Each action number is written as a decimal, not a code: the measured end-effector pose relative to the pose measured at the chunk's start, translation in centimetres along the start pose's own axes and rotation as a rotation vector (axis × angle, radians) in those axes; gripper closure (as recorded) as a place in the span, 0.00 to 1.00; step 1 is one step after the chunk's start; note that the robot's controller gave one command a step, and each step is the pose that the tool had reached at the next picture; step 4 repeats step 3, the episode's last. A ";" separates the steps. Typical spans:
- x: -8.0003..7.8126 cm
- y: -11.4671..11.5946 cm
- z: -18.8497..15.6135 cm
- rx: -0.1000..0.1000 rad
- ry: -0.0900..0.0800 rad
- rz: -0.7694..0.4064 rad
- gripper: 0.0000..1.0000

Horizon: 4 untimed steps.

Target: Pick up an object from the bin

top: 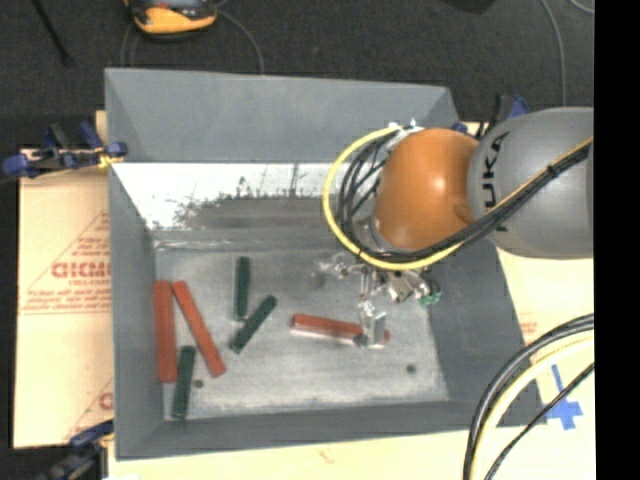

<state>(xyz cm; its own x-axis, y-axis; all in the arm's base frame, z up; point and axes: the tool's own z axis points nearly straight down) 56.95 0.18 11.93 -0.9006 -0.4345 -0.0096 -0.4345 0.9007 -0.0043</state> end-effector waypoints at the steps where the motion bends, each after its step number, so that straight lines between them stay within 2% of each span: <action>1: 1.4 -1.2 3.4 -0.002 0.007 0.278 1.00; 2: 1.4 -1.2 3.4 -0.002 0.007 0.277 1.00; 3: 0.3 -2.9 -12.4 0.001 0.003 0.290 1.00; 4: 0.3 -2.9 -12.4 0.001 0.003 0.290 1.00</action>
Offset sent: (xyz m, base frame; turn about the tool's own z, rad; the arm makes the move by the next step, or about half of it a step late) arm 0.0000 0.0000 0.0000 0.0000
